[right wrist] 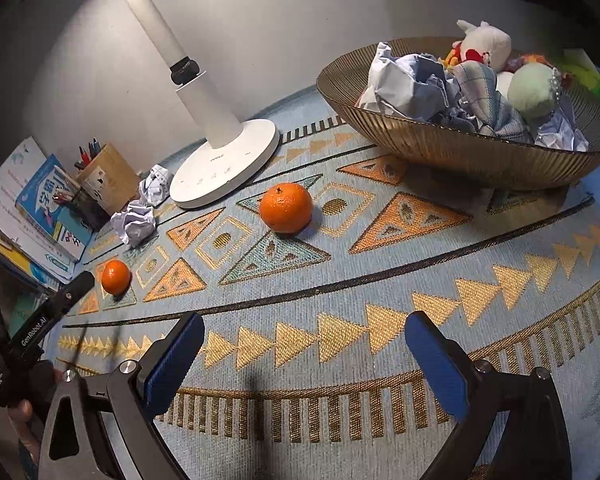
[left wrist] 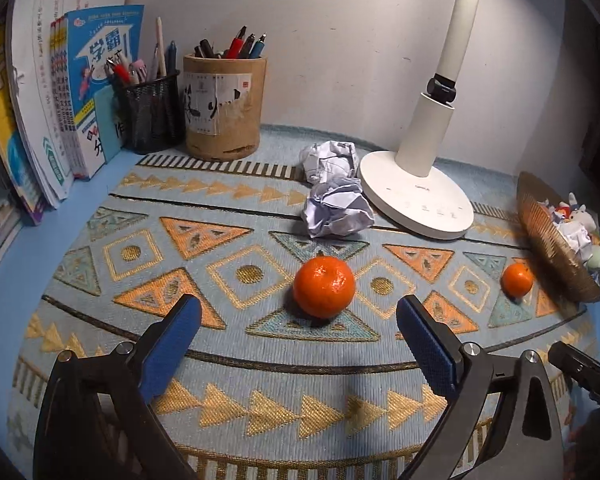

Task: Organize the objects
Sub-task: 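Move both grippers back over the rug toward the two oranges, then grasp an orange with the left gripper while the right gripper grasps the other orange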

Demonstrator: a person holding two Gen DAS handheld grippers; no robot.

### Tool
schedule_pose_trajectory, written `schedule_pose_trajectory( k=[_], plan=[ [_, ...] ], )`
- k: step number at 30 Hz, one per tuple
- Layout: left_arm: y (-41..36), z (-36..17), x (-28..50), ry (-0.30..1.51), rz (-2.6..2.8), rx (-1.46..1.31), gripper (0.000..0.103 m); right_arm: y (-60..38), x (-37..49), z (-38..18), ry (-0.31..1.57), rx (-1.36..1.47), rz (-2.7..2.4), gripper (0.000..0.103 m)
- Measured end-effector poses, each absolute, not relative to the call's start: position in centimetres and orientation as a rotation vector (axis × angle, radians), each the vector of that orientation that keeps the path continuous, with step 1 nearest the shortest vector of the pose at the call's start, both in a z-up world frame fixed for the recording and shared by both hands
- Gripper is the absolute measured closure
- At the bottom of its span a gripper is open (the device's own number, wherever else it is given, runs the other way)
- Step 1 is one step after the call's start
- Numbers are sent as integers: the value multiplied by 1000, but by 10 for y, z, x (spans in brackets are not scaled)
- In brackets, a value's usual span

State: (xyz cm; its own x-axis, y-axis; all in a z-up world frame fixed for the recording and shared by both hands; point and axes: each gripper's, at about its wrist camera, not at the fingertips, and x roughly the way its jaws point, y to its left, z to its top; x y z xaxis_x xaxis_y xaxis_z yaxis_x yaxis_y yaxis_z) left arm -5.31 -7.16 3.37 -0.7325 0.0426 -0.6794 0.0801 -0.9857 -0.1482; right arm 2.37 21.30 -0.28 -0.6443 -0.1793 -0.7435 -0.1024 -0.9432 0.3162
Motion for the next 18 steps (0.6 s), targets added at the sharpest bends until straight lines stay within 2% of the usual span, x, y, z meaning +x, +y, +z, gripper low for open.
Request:
schedule_pose_trajectory(
  k=[4,6,10,11,13,18],
  plan=[
    [-65,35,-51,215,-2911,1143,6,210,12,-2,-469,1363,-2722,3],
    [-59,35,-54,175,-2915,1180,8,209,-7,-2,-468,1472,-2642,8],
    [-59,33,-72,144,-2846,1333,9,196,-31,22,-228,1407,-2757,9],
    [-60,31,-80,142,-2834,1397,10,195,-38,23,-211,1404,-2762,9],
    [-63,26,-92,158,-2819,1449,17,193,-51,20,-205,1391,-2772,11],
    [-65,12,-97,223,-2826,1416,21,190,-62,7,-198,1345,-2802,19]
  ],
)
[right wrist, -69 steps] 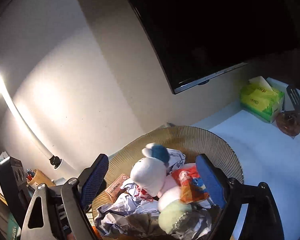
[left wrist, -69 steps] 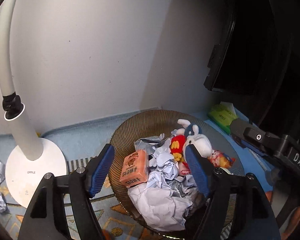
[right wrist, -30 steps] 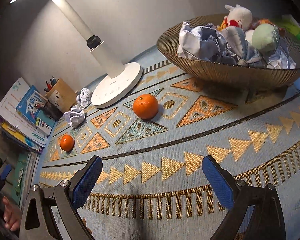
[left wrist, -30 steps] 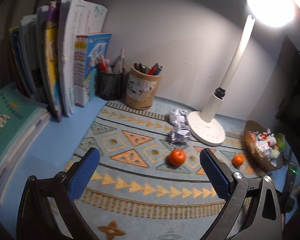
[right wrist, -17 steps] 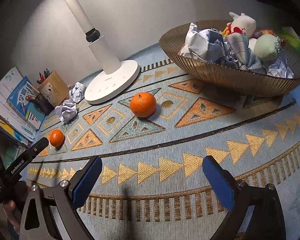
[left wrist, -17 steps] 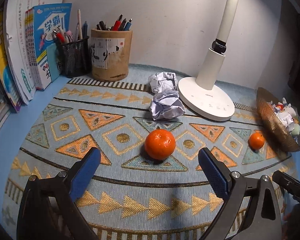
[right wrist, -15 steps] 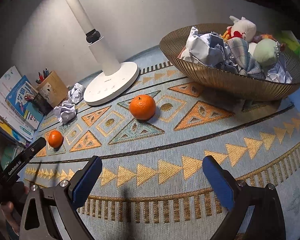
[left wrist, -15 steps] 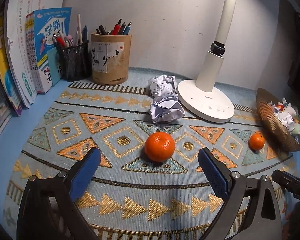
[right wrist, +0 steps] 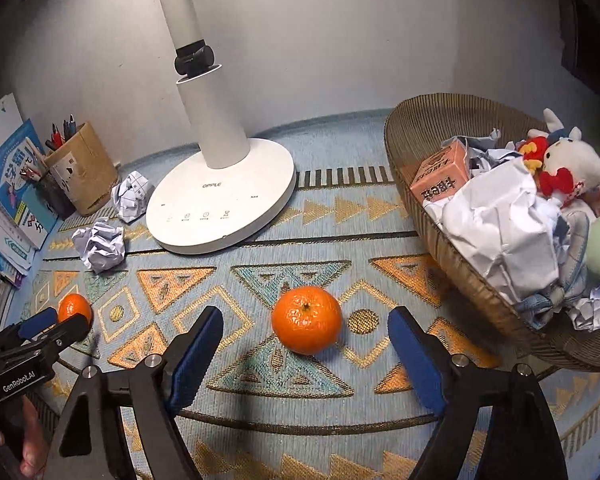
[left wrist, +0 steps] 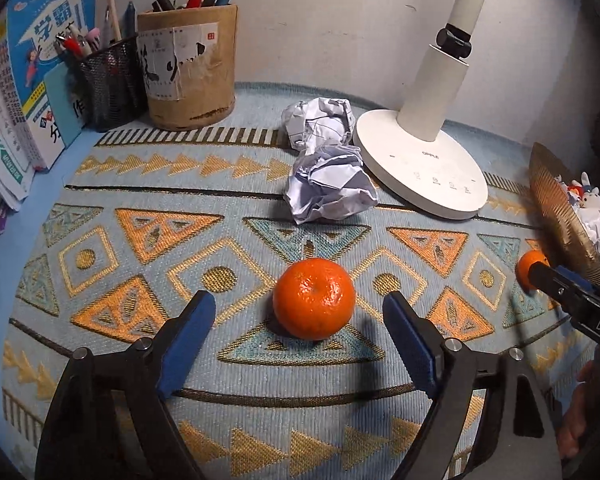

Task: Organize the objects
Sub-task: 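Grasp an orange with the left gripper while the right gripper grasps the other orange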

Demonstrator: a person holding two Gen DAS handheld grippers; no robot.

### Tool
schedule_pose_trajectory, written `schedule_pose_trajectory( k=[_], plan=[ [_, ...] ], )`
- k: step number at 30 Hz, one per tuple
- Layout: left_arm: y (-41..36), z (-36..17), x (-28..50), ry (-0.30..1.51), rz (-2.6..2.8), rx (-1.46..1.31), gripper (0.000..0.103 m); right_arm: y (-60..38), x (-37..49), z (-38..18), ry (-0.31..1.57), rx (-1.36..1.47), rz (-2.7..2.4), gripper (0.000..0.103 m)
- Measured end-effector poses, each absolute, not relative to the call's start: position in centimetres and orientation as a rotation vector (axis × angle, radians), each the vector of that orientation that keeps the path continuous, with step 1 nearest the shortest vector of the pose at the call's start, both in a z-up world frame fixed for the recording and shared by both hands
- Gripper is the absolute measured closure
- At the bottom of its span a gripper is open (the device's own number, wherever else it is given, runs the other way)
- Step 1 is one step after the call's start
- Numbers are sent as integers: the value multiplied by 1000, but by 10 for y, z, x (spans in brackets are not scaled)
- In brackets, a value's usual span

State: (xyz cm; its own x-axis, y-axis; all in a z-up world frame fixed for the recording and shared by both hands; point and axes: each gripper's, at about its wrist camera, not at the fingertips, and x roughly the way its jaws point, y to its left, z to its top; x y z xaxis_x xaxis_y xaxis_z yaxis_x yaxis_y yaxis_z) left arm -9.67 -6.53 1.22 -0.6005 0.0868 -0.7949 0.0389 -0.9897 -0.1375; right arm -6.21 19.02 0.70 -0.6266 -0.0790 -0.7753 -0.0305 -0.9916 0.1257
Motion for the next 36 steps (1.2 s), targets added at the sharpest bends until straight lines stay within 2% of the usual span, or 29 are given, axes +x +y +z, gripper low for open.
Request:
schedule_pose_trajectory(
  k=[2,5,7,8,9,10,13,20,26,32,35,36],
  plan=[
    [-61,12,-95,-169,2805,-1389,24,191,-61,1,-195,1360,-2791,19],
    [-64,11,-95,-207,2819,-1391,26,194,-65,-4,-243,1386,-2751,22],
    [-66,12,-95,-214,2821,-1373,40,194,-64,-1,-234,1352,-2769,28],
    [-63,12,-94,-195,2813,-1359,58,192,-64,0,-222,1343,-2776,31],
    [-60,12,-93,-181,2793,-1345,68,190,-64,0,-204,1341,-2778,39],
    [-57,13,-91,-147,2808,-1340,68,187,-64,-1,-188,1348,-2775,49],
    [-52,15,-89,-103,2826,-1316,68,185,-63,-3,-168,1346,-2780,66],
    [-54,23,-77,-126,2852,-1240,68,182,-50,6,-182,1249,-2764,67],
    [-24,26,-39,-132,2766,-1218,68,179,-4,6,-247,1292,-2675,66],
    [20,24,0,-101,2662,-1184,68,182,44,1,-105,1330,-2686,66],
    [27,23,7,-47,2704,-1165,68,194,46,-6,-169,1375,-2654,66],
    [26,24,8,-45,2727,-1138,68,196,47,-8,-196,1376,-2641,62]
  ],
)
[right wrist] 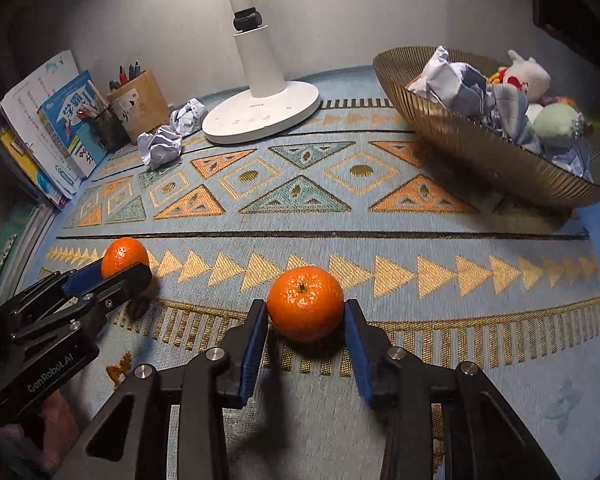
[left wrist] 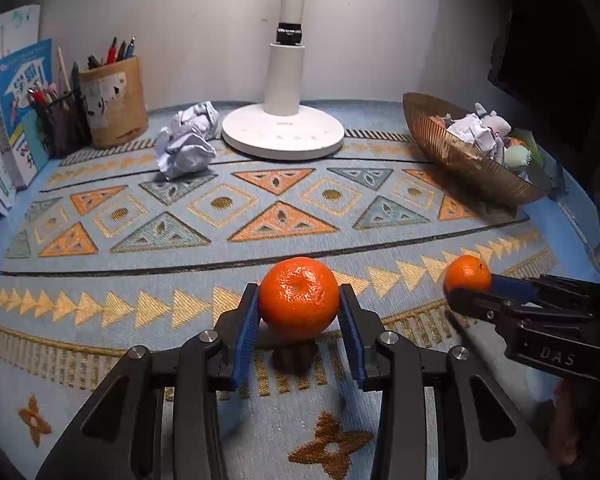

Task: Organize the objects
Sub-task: 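Grasp an orange with the left gripper while the right gripper grasps the other orange, then carry both oranges to the bowl and open both grippers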

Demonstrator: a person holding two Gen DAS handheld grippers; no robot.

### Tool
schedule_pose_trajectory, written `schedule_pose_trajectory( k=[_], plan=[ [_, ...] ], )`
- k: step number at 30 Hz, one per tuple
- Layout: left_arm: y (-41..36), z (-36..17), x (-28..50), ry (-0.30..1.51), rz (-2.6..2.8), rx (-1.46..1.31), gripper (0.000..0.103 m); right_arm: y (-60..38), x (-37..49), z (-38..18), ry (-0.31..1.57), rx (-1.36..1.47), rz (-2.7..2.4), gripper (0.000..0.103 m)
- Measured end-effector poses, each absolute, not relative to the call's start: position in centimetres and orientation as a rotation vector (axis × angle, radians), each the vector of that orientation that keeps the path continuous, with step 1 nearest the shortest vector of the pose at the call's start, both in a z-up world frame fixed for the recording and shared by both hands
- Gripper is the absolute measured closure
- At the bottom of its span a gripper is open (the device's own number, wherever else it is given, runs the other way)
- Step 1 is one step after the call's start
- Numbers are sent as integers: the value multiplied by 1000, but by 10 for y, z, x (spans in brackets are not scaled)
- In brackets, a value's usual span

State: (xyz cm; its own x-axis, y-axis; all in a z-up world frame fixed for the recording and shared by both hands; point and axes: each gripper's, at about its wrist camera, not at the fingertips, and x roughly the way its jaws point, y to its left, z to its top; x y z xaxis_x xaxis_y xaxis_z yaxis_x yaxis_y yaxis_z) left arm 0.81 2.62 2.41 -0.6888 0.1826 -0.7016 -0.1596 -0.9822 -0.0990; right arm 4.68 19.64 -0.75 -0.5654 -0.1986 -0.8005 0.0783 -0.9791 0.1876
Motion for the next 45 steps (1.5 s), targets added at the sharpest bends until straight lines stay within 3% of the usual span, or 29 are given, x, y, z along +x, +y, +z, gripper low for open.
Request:
schedule_pose_trajectory(
  k=[3,6,10,13,16,33,37,45],
  plan=[
    [24,24,7,-61,2721,-1138,68,198,52,-7,-228,1345,-2629,35],
    [26,23,6,-46,2715,-1143,68,199,53,-6,-241,1324,-2680,34],
    [29,23,9,-17,2720,-1128,68,199,45,-7,-249,1352,-2704,41],
    [30,23,10,-7,2725,-1128,68,186,48,-4,-153,1311,-2730,66],
    [32,25,11,-8,2720,-1127,68,180,55,-1,-106,1273,-2745,66],
    [154,149,-74,-55,2599,-784,68,358,56,138,-599,768,-3023,66],
    [189,154,-102,-102,2547,-732,68,400,38,147,-747,695,-3116,66],
    [226,120,-141,-98,2505,-779,67,440,0,126,-825,715,-3227,66]
  ],
)
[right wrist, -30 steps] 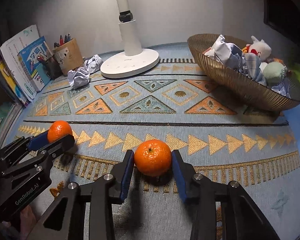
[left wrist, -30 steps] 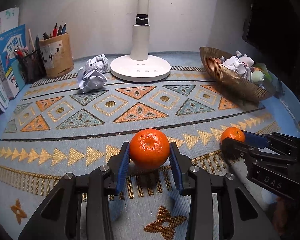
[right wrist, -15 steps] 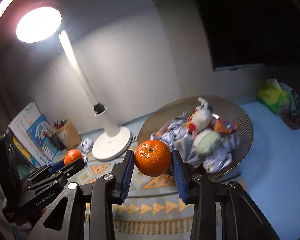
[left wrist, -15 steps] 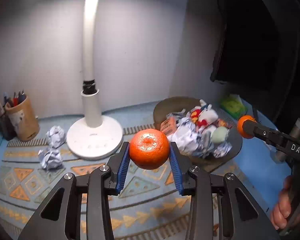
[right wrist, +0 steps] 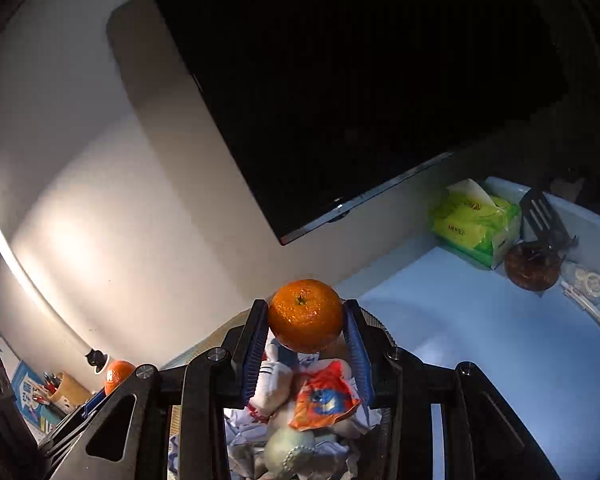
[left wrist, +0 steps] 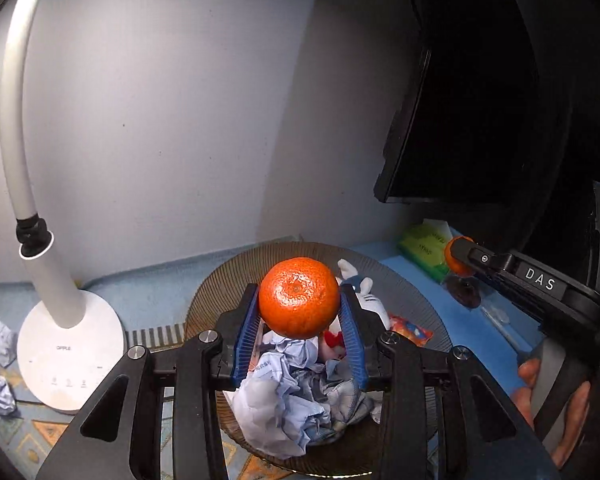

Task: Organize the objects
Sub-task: 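Carry both oranges to the bowl and open both grippers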

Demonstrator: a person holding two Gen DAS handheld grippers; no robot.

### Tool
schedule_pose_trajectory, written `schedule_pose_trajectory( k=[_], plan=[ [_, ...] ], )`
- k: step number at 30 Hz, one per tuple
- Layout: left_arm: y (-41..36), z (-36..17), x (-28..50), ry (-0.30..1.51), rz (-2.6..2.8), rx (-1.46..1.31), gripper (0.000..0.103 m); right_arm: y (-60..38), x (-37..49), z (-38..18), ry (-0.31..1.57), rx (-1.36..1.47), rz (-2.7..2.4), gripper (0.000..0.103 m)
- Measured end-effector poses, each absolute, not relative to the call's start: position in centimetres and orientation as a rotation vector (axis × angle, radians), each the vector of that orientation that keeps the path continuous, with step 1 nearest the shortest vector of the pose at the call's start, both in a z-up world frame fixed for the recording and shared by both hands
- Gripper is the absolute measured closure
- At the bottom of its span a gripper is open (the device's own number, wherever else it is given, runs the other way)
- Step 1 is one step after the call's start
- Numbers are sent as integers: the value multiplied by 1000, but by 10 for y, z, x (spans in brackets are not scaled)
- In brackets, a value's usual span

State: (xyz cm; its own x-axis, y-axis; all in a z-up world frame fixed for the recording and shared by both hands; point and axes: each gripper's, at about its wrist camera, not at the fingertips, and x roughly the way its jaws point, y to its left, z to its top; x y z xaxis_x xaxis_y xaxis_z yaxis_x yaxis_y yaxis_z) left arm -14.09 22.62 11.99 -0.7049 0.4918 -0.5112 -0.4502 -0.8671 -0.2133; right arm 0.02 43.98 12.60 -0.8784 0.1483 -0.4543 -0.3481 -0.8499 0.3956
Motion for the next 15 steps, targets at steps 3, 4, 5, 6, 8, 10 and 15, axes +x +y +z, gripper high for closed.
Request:
schedule_pose_trajectory(
  k=[3,4,5,6,8,10,15],
  plan=[
    [233,108,-144,-60,2492,-799,52,449,-12,112,706,-650,2699,66],
    [233,106,-144,-73,2490,-797,43,452,-17,108,727,-690,2695,65],
    [231,105,-144,-97,2488,-789,21,454,-20,104,750,-725,2707,62],
    [227,105,-143,-124,2494,-774,9,455,-22,101,769,-750,2718,51],
    [220,110,-140,-149,2520,-745,9,458,-17,97,790,-725,2688,35],
    [213,116,-139,-166,2522,-743,9,458,-6,99,791,-656,2682,35],
    [190,133,-128,-264,2540,-717,9,452,9,96,780,-638,2672,28]
  ],
)
